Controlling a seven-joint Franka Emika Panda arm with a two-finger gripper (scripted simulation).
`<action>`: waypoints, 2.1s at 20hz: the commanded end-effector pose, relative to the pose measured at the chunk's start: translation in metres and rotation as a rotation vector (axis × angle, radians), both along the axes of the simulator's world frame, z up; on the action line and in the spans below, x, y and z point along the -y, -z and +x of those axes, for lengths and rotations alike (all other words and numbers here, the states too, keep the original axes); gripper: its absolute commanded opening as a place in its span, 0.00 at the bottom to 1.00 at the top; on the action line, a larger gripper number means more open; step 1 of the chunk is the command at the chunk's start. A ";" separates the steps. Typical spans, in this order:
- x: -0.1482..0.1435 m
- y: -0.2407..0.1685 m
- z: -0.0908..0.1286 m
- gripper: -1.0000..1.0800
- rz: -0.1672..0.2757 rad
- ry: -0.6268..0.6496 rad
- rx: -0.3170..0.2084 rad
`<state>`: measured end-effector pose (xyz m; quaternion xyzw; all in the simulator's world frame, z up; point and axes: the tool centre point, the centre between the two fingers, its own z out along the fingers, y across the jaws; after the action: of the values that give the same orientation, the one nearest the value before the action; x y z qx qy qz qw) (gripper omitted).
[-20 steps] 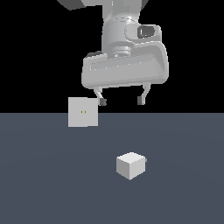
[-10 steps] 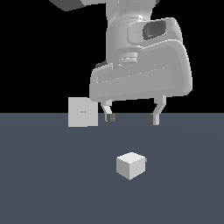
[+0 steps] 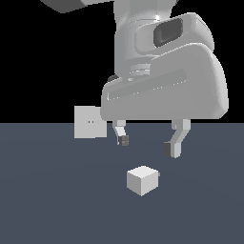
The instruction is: Plug the charger into the wall socket.
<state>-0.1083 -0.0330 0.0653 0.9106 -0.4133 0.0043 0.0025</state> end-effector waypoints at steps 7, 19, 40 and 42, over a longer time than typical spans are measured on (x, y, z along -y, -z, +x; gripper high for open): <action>-0.001 0.004 -0.004 0.96 0.000 0.031 0.001; -0.001 0.022 -0.004 0.96 0.000 0.026 0.001; -0.001 0.054 -0.004 0.00 0.001 0.025 0.001; -0.002 0.053 -0.003 0.00 0.001 0.023 0.001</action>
<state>-0.1120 -0.0315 0.0121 0.9055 -0.4243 0.0046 0.0019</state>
